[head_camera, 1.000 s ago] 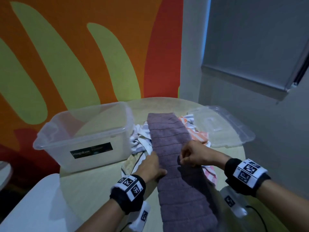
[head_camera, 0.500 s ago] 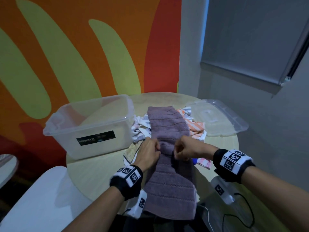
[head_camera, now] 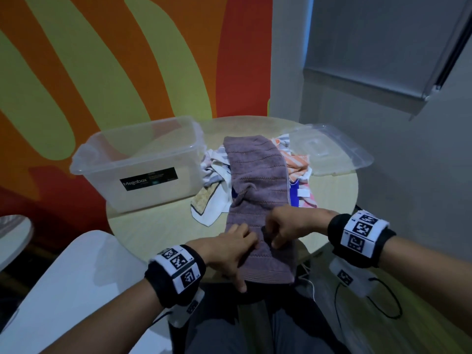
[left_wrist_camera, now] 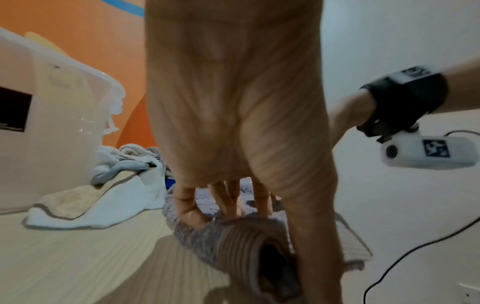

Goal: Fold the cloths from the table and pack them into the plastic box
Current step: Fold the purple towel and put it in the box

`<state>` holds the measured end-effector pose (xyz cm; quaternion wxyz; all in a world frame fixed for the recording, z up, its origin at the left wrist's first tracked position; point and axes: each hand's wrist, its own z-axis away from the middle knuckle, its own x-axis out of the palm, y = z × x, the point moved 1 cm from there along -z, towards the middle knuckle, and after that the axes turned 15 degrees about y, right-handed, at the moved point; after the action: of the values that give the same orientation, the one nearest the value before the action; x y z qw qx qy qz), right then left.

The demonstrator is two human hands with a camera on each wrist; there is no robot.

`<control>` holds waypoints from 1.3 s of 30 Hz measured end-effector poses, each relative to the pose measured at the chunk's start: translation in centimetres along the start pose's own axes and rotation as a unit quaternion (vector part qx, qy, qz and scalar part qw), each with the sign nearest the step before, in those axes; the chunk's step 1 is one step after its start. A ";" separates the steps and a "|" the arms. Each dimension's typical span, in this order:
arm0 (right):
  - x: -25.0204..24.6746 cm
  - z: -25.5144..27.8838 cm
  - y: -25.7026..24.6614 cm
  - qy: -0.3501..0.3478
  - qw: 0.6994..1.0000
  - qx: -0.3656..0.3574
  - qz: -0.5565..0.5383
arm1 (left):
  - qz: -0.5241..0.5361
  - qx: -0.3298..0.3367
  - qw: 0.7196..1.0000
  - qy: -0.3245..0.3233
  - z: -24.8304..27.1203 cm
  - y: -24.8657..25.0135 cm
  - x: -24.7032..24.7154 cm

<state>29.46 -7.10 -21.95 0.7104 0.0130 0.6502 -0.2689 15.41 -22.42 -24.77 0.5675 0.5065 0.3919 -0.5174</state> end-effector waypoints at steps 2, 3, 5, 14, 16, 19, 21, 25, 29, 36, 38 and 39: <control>0.5 1.6 -1.2 0.011 0.999 -0.014 0.044 | -0.043 0.022 0.998 0.044 0.1 0.5 0.6; 0.8 2.4 -1.8 0.013 0.998 -0.019 0.054 | -0.037 0.023 0.997 0.057 0.1 0.7 0.7; 1.6 3.7 -2.6 0.016 0.998 -0.021 0.052 | 0.006 0.020 0.998 0.061 0.3 0.9 0.3; 5.4 5.8 -4.5 0.105 0.971 -0.088 0.194 | 0.041 0.006 0.996 0.073 0.8 1.0 -1.0; 4.1 5.7 -4.2 0.111 0.979 -0.081 0.153 | 0.065 -0.007 0.994 0.086 0.9 0.8 -1.2; 1.5 5.0 -2.8 0.105 0.992 -0.029 0.065 | 0.125 -0.033 0.988 0.088 0.8 0.0 -1.9; 0.6 4.6 -1.8 0.103 0.994 -0.011 0.025 | 0.138 -0.032 0.987 0.076 0.8 0.1 -2.1; 0.2 4.0 -1.5 0.073 0.997 -0.018 0.015 | 0.092 0.015 0.994 0.061 0.4 0.9 -2.0; -2.6 1.5 -0.1 0.116 0.993 -0.021 -0.016 | 0.122 -0.022 0.979 0.160 -1.1 -1.3 -5.5; -6.5 -0.9 1.2 0.174 0.978 -0.003 -0.111 | 0.157 -0.066 0.942 0.288 -3.7 -3.8 -8.3; -5.6 -1.3 1.0 0.198 0.979 -0.025 -0.052 | 0.155 -0.058 0.943 0.288 -3.9 -3.3 -8.5; -5.2 -1.2 0.9 0.210 0.976 -0.041 -0.040 | 0.155 -0.049 0.946 0.281 -3.8 -3.1 -8.5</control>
<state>28.64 -3.96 -17.57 0.5465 0.0143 0.7954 -0.2615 11.36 -16.90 -17.71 0.5314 0.6573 0.4774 -0.2399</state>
